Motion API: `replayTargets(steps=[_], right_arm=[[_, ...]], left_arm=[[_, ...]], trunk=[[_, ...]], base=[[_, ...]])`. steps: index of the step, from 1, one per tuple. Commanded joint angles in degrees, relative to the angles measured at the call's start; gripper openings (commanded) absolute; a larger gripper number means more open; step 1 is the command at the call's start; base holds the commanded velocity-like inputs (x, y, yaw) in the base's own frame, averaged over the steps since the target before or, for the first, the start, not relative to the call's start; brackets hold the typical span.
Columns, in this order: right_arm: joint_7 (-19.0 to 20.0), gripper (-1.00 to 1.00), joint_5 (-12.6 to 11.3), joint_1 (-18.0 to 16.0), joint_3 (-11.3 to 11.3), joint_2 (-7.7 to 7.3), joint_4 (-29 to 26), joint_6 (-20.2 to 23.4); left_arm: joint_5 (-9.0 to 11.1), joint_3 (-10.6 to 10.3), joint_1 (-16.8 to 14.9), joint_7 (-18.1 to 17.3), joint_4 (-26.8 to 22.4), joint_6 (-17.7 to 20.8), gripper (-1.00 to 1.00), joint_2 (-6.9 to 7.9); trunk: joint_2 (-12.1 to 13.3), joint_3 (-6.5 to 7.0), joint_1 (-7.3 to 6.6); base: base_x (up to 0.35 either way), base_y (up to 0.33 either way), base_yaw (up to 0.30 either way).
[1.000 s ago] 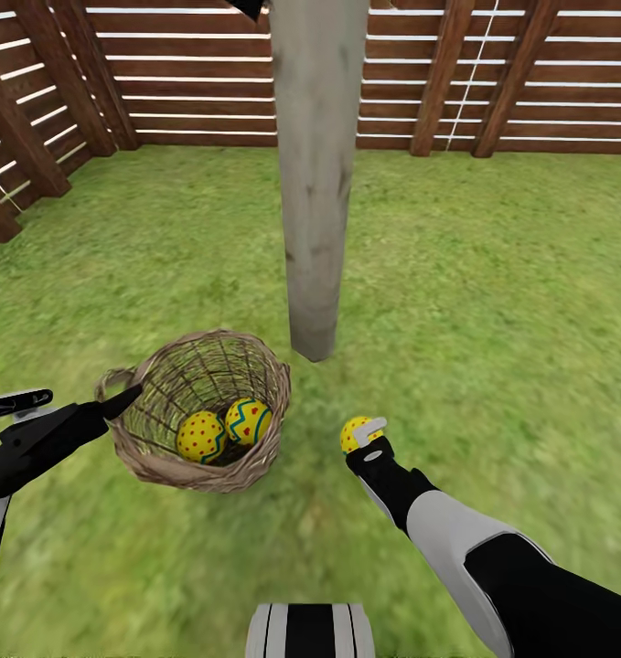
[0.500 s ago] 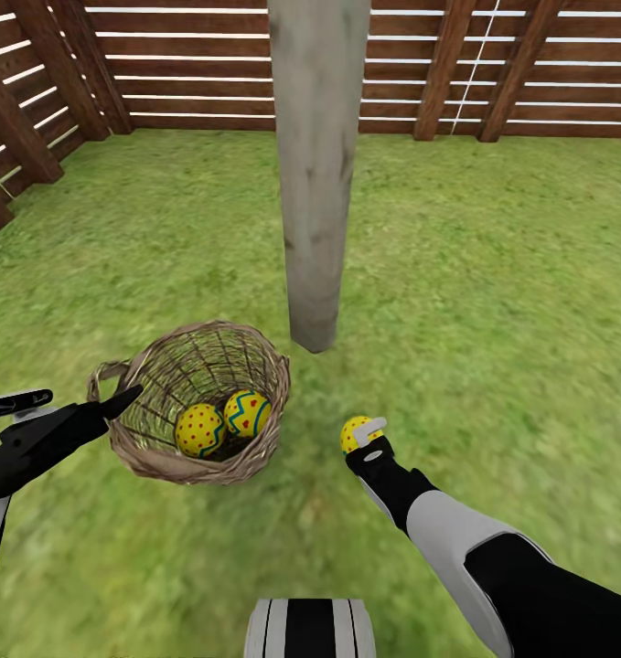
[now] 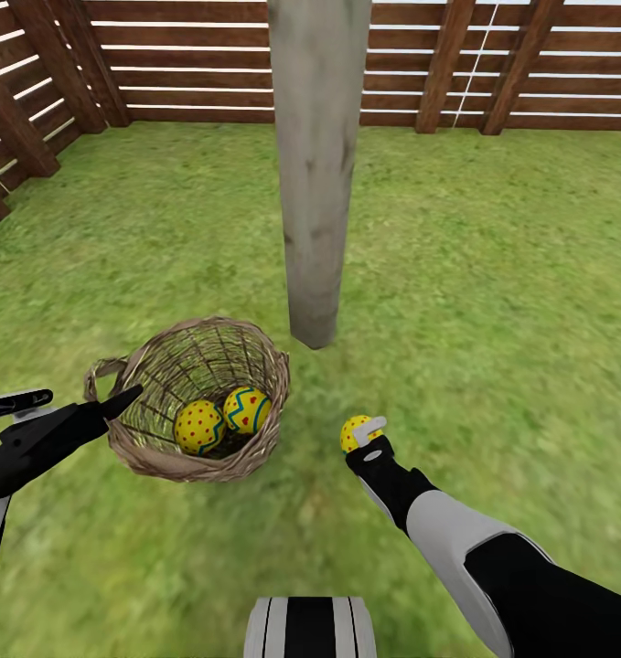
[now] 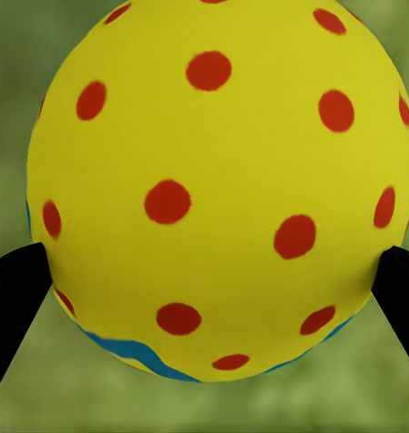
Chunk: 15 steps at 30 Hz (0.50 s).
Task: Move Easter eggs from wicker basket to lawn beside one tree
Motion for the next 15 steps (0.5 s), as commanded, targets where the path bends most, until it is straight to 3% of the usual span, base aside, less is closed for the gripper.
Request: replayTargets(steps=[1,12,13,15], right_arm=[[0.0,-1.00,0.2,0.0,-0.1,0.01,0.0,0.5],[0.0,-1.00,0.2,0.0,-0.1,0.01,0.0,0.5],[0.0,1.00,0.2,0.0,-0.1,0.01,0.1,0.5],[0.0,1.00,0.2,0.0,-0.1,0.01,0.1,0.6]], left_arm=[[0.0,0.0,0.0,-0.2,0.0,0.6,1.00,0.01],[0.0,0.0,0.0,-0.2,0.0,0.6,1.00,0.01],[0.0,0.0,0.0,-0.2,0.0,0.6,1.00,0.01],[0.0,0.0,0.0,-0.2,0.1,0.6,1.00,0.01]], trunk=[[0.0,-0.04,0.00],[0.0,-0.04,0.00],[0.0,-0.04,0.00],[0.0,-0.04,0.00]], base=[[0.000,0.000,0.000],[0.000,0.000,0.000],[0.000,0.000,0.000],[0.000,0.000,0.000]])
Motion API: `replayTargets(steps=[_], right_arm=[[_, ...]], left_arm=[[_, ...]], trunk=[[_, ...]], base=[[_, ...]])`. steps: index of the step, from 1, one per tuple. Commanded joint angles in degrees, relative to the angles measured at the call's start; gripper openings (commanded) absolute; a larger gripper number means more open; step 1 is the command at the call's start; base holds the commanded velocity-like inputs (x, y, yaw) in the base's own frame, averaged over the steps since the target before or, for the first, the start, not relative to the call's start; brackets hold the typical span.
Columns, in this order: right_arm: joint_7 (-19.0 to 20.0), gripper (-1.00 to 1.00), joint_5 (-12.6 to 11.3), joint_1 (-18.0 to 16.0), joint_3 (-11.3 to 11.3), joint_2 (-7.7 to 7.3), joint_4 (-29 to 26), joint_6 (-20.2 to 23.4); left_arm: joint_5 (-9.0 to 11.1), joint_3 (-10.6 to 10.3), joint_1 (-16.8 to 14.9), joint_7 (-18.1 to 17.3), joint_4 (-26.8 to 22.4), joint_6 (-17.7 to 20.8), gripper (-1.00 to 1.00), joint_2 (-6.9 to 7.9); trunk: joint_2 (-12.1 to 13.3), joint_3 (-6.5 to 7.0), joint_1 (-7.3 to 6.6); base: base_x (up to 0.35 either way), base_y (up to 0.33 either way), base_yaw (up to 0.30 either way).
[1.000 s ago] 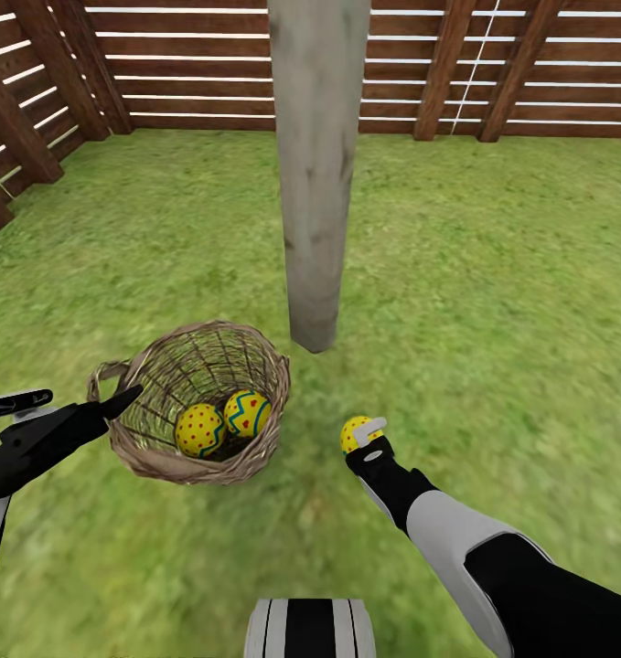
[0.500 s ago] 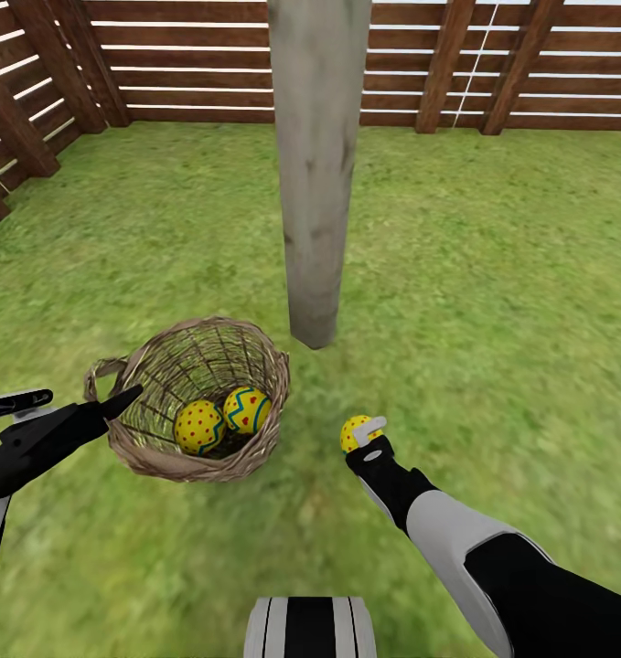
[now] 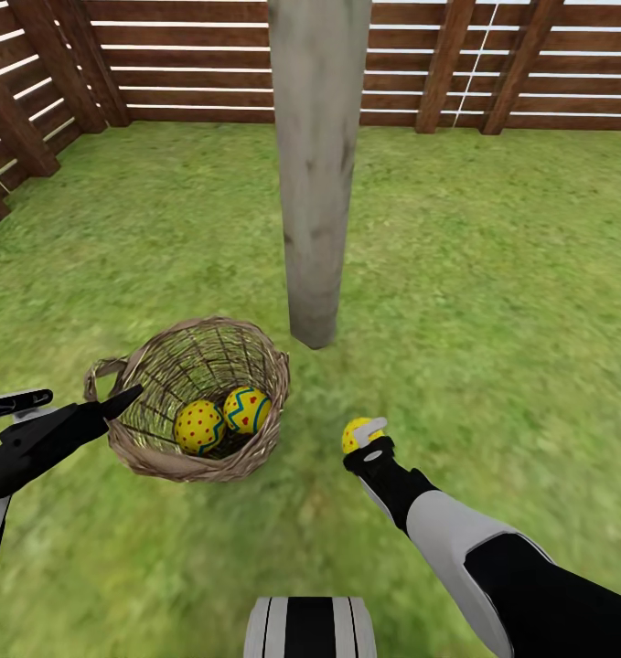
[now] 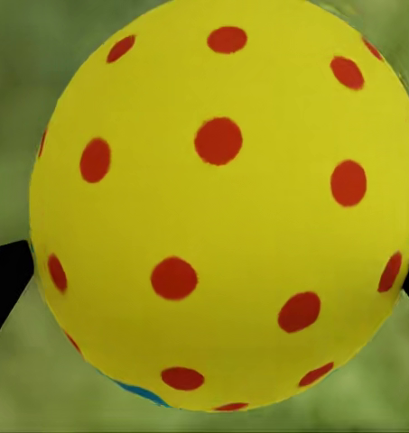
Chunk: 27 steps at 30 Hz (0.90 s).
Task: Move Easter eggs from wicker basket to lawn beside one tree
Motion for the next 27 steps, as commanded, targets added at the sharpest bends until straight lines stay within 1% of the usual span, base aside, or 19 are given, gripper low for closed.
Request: replayTargets(steps=[1,6,18,21,25,27], right_arm=[[-0.1,1.00,0.6,0.0,0.1,0.01,-0.1,0.5],[-0.1,1.00,0.6,0.0,0.1,0.01,-0.1,0.5],[-0.1,1.00,0.6,0.0,0.1,0.01,-0.1,0.5],[-0.1,1.00,0.6,0.0,0.0,0.01,-0.1,0.5],[-0.2,1.00,0.5,0.0,-0.1,0.01,-0.2,0.9],[-0.2,1.00,-0.4,0.0,-0.2,0.01,-0.2,1.4]], left_arm=[[0.0,0.0,0.0,-0.2,0.0,0.6,1.00,0.01],[0.0,0.0,0.0,-0.2,0.0,0.6,1.00,0.01],[0.0,0.0,0.0,-0.2,0.0,0.7,1.00,0.01],[-0.2,-0.3,0.0,-0.2,0.0,0.7,1.00,-0.53],[-0.2,0.0,0.0,-0.2,0.0,0.7,1.00,-0.31],[-0.1,-0.1,0.0,-0.2,0.0,0.7,1.00,-0.19]], trunk=[[0.0,-0.03,-0.01],[0.0,-0.03,-0.01],[0.1,2.62,-0.32],[0.2,3.29,-0.40],[0.2,4.18,-0.50],[0.3,4.62,-0.55]], base=[[0.000,0.000,0.000],[0.000,0.000,0.000],[0.000,0.000,0.000],[0.000,0.000,0.000],[0.000,0.000,0.000],[0.000,0.000,0.000]])
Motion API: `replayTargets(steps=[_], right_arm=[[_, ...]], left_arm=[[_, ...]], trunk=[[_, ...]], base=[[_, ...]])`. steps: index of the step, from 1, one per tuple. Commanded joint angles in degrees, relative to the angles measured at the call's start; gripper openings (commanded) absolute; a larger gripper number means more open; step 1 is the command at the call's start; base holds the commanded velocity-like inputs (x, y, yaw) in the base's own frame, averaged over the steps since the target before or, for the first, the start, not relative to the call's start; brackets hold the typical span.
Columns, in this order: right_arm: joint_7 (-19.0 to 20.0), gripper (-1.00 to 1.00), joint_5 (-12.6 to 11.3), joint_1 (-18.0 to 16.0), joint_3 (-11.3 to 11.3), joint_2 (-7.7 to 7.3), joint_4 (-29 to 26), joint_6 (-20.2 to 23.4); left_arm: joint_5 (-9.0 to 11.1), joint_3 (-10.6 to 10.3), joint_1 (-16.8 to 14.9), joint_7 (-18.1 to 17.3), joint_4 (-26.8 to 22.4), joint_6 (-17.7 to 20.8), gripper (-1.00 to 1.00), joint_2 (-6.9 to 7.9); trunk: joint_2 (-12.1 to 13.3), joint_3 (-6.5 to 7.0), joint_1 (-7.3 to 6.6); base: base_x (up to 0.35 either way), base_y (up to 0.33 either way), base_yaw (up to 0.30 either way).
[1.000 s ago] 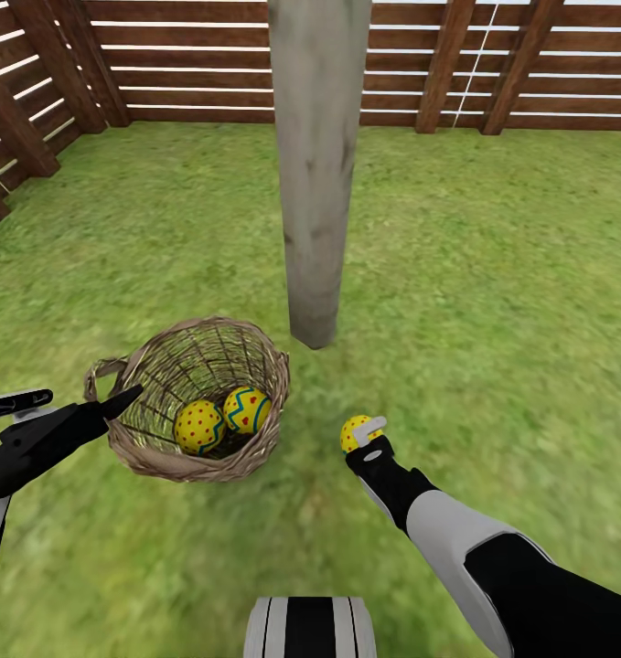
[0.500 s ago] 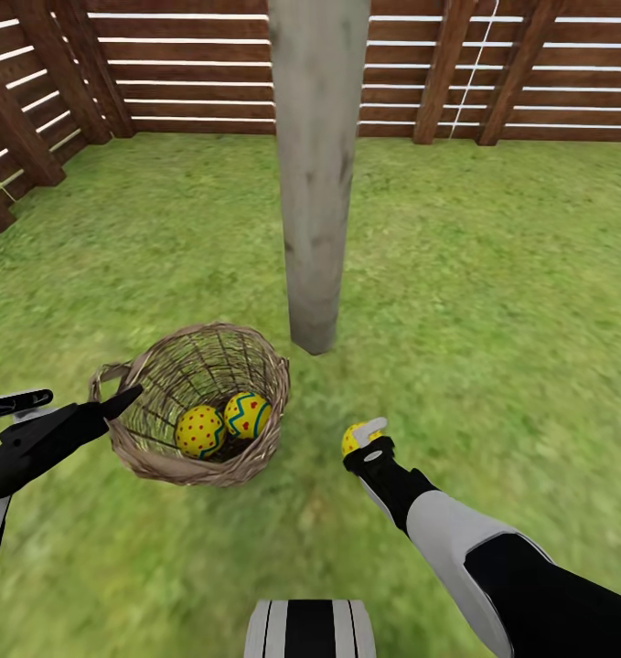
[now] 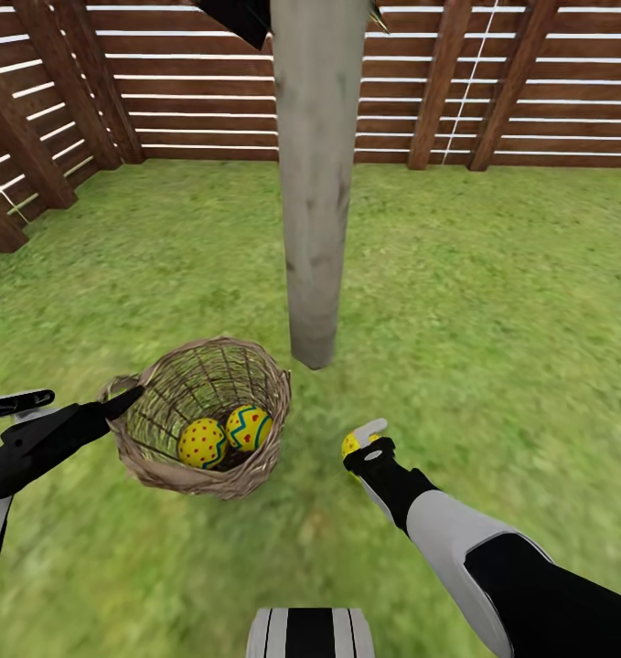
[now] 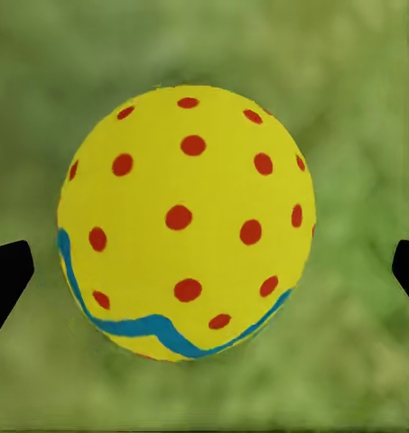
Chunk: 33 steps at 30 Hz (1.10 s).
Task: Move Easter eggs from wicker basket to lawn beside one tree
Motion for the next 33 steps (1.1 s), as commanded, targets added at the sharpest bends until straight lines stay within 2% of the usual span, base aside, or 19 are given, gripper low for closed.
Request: replayTargets(steps=[1,2,3,4,5,6,8,9,11,13,16,18,20,23,24,26,28,30,33], right_arm=[[-0.1,1.00,-0.4,0.0,0.0,0.01,-0.1,0.8],[0.0,1.00,-1.2,0.0,0.0,0.01,-0.4,3.0],[2.2,1.00,-2.7,0.0,-0.2,0.01,-7.1,10.5],[5.7,1.00,-3.4,0.3,-0.2,0.01,-13.1,15.3],[13.6,1.00,-4.7,1.3,-0.2,-2.61,-26.2,25.1],[17.3,1.00,-5.1,3.4,-0.2,-4.88,-33.7,28.9],[22.4,1.00,-5.8,8.0,-0.2,-8.71,-49.5,37.6],[24.8,1.00,-6.2,10.5,-0.4,-10.48,-57.1,41.2],[27.7,1.00,-6.8,13.7,-2.3,-12.08,-65.7,43.4],[30.3,1.00,-7.4,14.6,-4.7,-12.49,-68.1,43.8],[37.9,1.00,-8.1,14.9,-5.6,-12.81,-68.6,43.9],[40.3,1.00,-8.2,14.9,-7.9,-12.83,-68.6,43.9],[43.0,1.00,-8.2,14.9,-8.7,-12.84,-68.6,43.9],[51.0,1.00,-8.2,14.9,-9.0,-12.87,-68.5,43.9],[52.7,1.00,-8.2,14.9,-10.3,-13.04,-68.6,43.9],[54.0,1.00,-8.7,15.0,-14.6,-13.19,-68.6,43.8],[58.5,1.00,-10.0,15.0,-18.3,-13.62,-68.5,43.9],[60.9,1.00,-10.2,15.0,-19.3,-14.35,-68.4,43.9],[61.3,1.00,-10.3,15.2,-19.4,-14.46,-68.4,43.8]], left_arm=[[0.0,0.1,0.0,-0.2,0.0,0.6,1.00,0.12],[0.0,0.2,0.0,-0.2,-0.1,0.6,1.00,0.65],[0.0,0.3,0.0,-0.2,0.0,0.6,1.00,1.52],[0.0,0.3,0.0,-0.2,-0.1,0.6,1.00,1.63],[0.0,0.3,0.0,-0.2,-0.1,0.6,1.00,1.69],[0.0,0.3,0.0,-0.2,-0.1,0.7,1.00,1.83],[0.0,0.3,0.0,-0.2,-0.1,0.7,1.00,4.27],[0.0,0.3,0.0,-0.2,-0.1,0.7,1.00,5.15],[0.1,0.4,0.0,-0.2,-0.1,0.8,1.00,5.70],[0.1,0.4,0.0,-0.2,-0.1,0.8,1.00,5.81],[0.1,0.4,0.0,-0.2,0.0,0.8,1.00,5.83],[0.1,0.4,0.0,-0.2,0.0,0.8,1.00,5.77],[0.1,0.4,0.0,-0.2,0.0,0.8,1.00,5.75],[0.1,0.4,0.0,-0.2,0.0,0.8,1.00,5.81],[0.1,0.4,0.0,-0.2,0.0,0.8,1.00,5.77],[0.1,0.4,0.0,-0.2,0.0,0.8,1.00,5.78],[0.1,0.4,0.0,-0.2,0.0,0.8,1.00,5.76],[0.1,0.4,0.0,-0.2,0.0,0.8,1.00,5.75],[0.1,0.4,0.0,-0.2,0.0,0.8,1.00,5.75]], trunk=[[0.0,0.19,-0.03],[0.0,0.41,-0.06],[0.0,0.63,-0.08],[0.0,0.86,-0.11],[0.1,1.08,-0.14],[0.1,1.30,-0.16],[0.1,1.74,-0.21],[0.1,1.96,-0.24],[0.1,2.41,-0.29],[0.2,2.85,-0.34],[0.2,3.51,-0.42],[0.2,3.96,-0.47],[0.3,4.40,-0.52],[0.3,5.07,-0.60],[0.3,5.29,-0.63],[0.3,5.73,-0.68],[0.4,6.17,-0.73],[0.4,6.62,-0.78],[0.4,7.28,-0.86]], base=[[0.000,0.000,0.000],[0.000,0.000,0.000],[0.000,0.000,0.000],[0.000,0.000,0.000],[0.000,0.000,0.000],[0.000,0.000,0.000],[0.000,0.000,0.000],[0.000,0.000,0.000],[0.000,0.000,0.000],[0.000,0.000,0.000],[0.000,0.000,0.000],[0.000,0.000,0.000],[0.000,0.000,0.000],[0.000,0.000,0.000],[0.000,0.000,0.000],[0.000,0.000,0.000],[0.000,0.000,0.000],[0.000,0.000,0.000],[0.000,0.000,0.000]])
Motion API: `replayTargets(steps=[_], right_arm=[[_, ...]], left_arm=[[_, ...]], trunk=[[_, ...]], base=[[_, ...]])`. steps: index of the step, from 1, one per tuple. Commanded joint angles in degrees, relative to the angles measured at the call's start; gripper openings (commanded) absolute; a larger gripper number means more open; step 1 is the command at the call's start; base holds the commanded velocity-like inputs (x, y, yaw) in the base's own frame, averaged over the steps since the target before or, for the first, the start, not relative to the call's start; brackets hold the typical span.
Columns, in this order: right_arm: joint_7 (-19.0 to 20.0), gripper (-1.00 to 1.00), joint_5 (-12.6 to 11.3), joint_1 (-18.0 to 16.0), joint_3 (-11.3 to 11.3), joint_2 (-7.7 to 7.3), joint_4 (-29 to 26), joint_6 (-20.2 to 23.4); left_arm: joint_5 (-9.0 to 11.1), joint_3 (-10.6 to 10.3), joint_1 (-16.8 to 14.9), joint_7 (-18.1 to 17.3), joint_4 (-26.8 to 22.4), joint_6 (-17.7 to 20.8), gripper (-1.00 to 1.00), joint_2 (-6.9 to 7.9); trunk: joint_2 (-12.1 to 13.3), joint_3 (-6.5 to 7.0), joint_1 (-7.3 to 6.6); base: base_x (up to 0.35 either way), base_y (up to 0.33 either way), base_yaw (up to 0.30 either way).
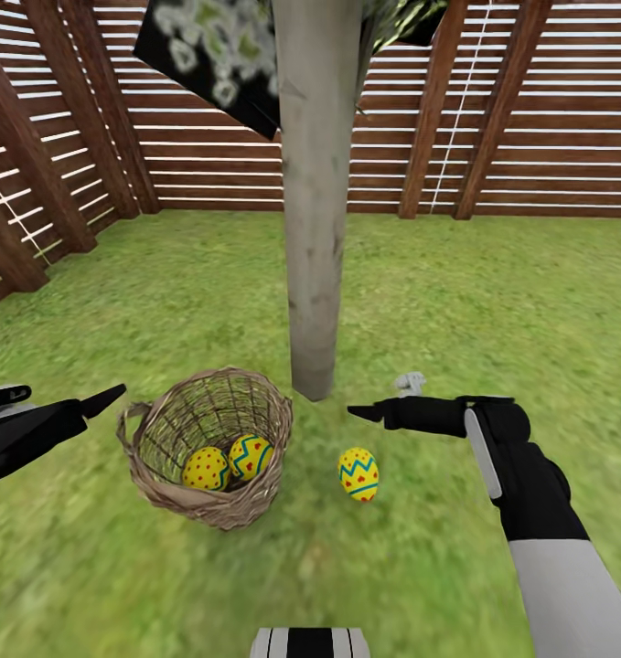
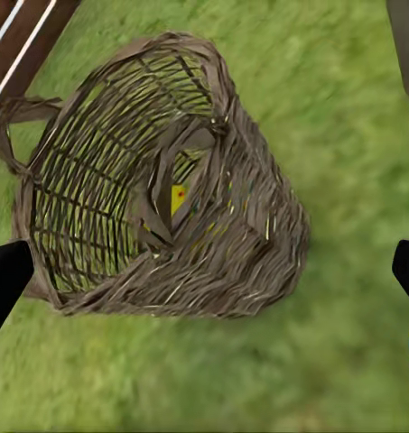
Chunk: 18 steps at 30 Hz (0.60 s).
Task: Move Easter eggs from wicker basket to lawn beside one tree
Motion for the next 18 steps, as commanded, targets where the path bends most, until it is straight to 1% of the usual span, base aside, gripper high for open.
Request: replayTargets(steps=[1,3,4,5,6,7,11,18], right_arm=[[0.1,1.00,-0.3,0.1,0.0,0.00,0.0,0.4],[3.6,1.00,-0.6,0.4,-0.1,-0.02,0.2,0.4],[8.6,1.00,-0.7,0.5,-0.1,-0.10,0.5,0.4],[12.0,1.00,-0.8,0.6,-0.4,-0.20,0.8,0.4],[14.1,1.00,-0.8,0.8,-0.6,-0.24,1.1,0.4],[15.0,1.00,-0.8,1.0,-0.7,-0.26,1.2,0.4],[15.5,1.00,-0.8,1.2,-2.0,-0.14,1.3,0.4],[15.1,1.00,-0.3,1.2,-2.0,0.24,1.3,0.4]], left_arm=[[0.0,0.0,0.0,-0.2,0.0,0.6,1.00,0.01],[0.0,0.0,0.0,-0.2,0.0,0.6,1.00,0.01],[0.0,0.1,0.0,-0.2,0.0,0.6,1.00,0.04],[0.0,0.1,0.0,-0.2,0.0,0.6,1.00,0.08],[0.0,0.1,0.0,-0.2,0.1,0.6,1.00,0.12],[0.0,0.1,0.0,-0.2,0.1,0.6,1.00,0.16],[0.0,0.2,0.0,-0.2,0.1,0.6,1.00,0.19],[0.0,0.1,0.0,-0.2,0.1,0.6,1.00,0.19]], trunk=[[0.0,0.19,-0.03],[0.0,0.63,-0.08],[0.0,0.85,-0.11],[0.1,1.07,-0.14],[0.1,1.29,-0.16],[0.1,1.51,-0.19],[0.1,2.40,-0.29],[0.2,3.95,-0.47]], base=[[0.000,0.000,0.000],[0.000,0.000,0.000],[0.000,0.000,0.000],[0.000,0.000,0.000],[0.000,0.000,0.000],[0.000,0.000,0.000],[0.000,0.000,0.000],[0.000,0.000,0.000]])
